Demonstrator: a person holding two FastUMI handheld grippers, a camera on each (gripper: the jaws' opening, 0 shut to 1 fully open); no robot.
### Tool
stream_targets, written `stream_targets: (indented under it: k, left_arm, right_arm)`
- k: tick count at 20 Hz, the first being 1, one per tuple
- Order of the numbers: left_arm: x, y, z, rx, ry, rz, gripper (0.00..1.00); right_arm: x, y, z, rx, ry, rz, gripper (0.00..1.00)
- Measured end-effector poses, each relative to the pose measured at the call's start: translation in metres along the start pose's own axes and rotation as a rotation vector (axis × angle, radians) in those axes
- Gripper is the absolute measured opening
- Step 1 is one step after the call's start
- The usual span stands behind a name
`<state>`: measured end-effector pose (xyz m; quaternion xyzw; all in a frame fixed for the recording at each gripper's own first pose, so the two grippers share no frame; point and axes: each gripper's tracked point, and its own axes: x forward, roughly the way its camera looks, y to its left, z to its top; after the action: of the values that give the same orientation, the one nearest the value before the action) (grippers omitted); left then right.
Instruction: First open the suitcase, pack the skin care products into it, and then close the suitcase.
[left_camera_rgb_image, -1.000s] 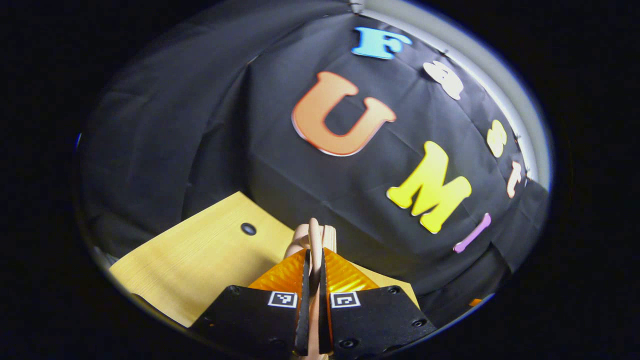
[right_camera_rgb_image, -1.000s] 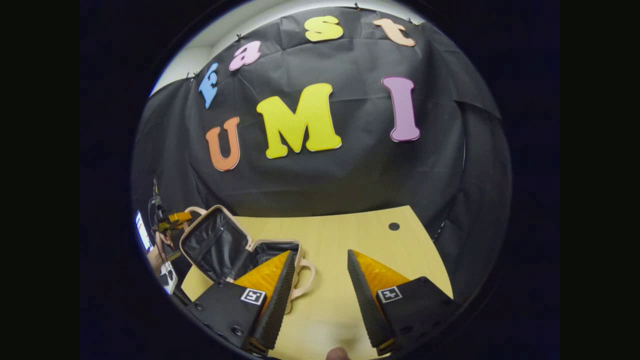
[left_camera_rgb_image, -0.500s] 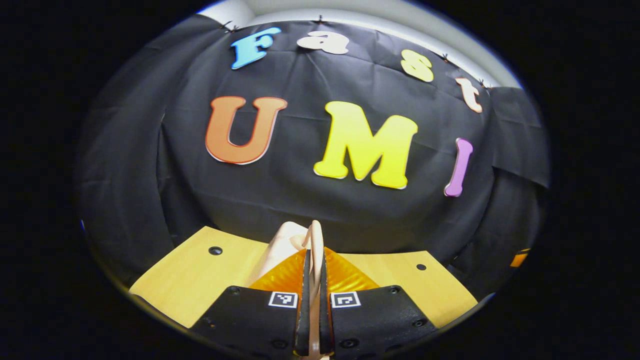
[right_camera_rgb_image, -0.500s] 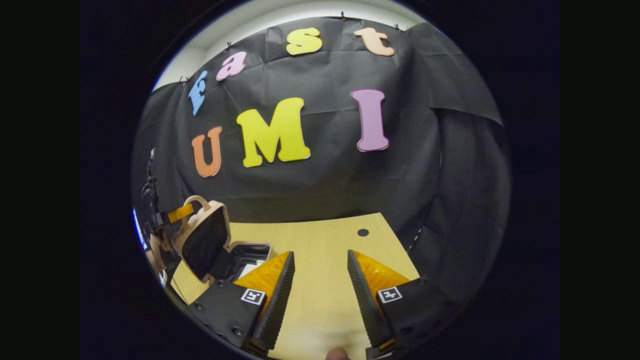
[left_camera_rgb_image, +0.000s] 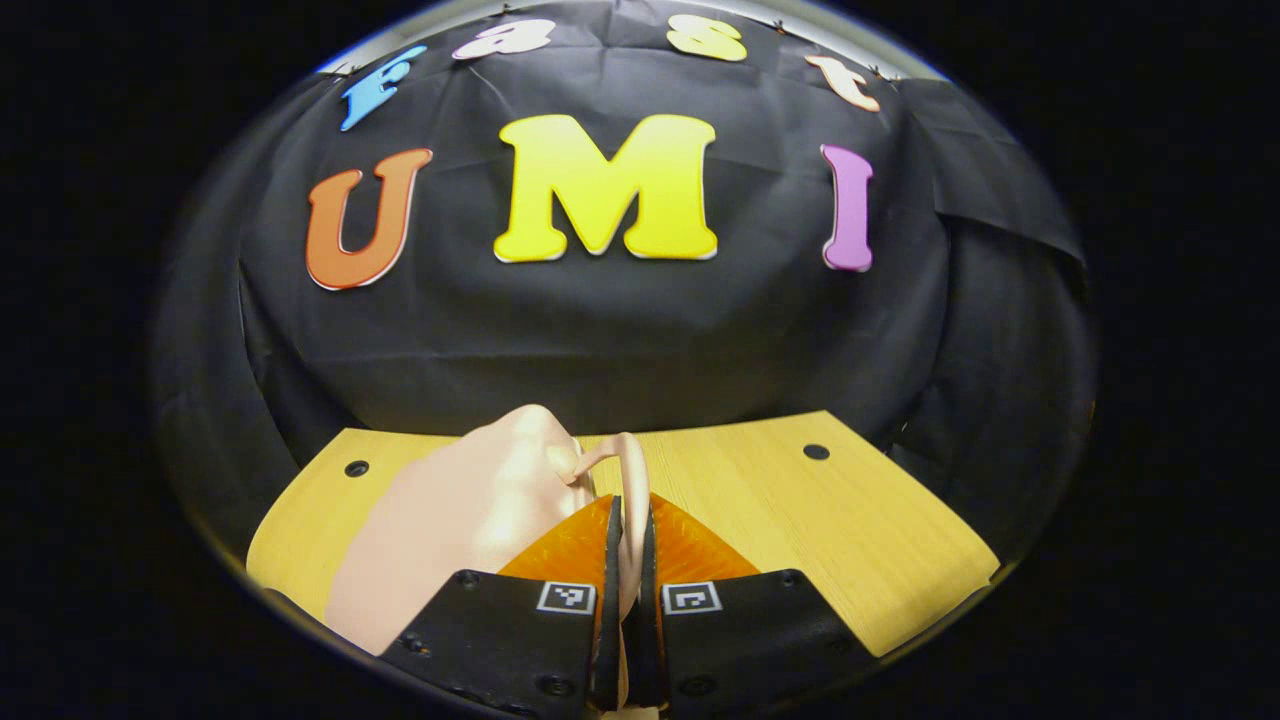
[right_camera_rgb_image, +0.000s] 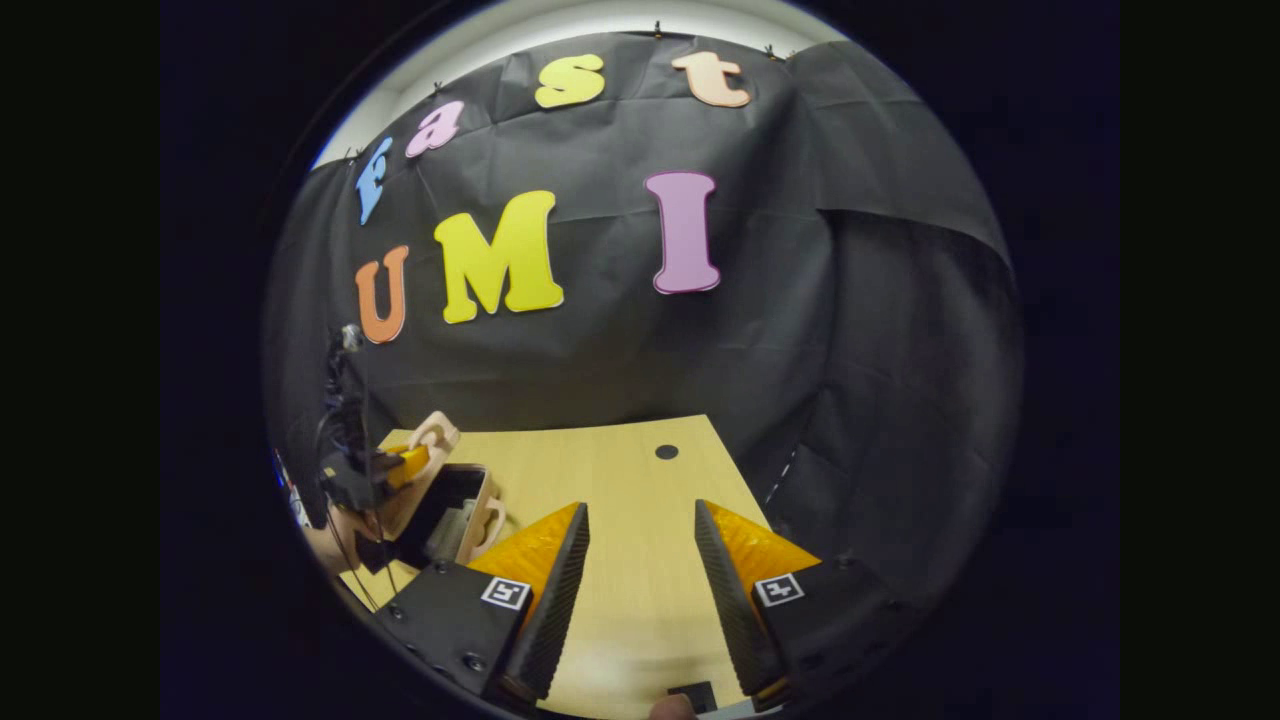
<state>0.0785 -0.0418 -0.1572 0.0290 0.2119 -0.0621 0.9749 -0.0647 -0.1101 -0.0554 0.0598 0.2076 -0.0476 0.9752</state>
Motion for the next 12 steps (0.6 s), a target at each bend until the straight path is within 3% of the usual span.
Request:
stream_targets:
  k: [6,12]
  left_arm:
    - [0.028,-0.036,-0.073,0.213,0.168,0.026,0.1]
    - [0.04,-0.046,-0.093,0.265,0.236,0.031,0.11]
  right_arm:
    - [-0.002,-0.032,-0.017,0.025,0.043,-0.038,0.64]
    - [0.002,-0.047,-0.019,0.033,0.057,-0.034,0.64]
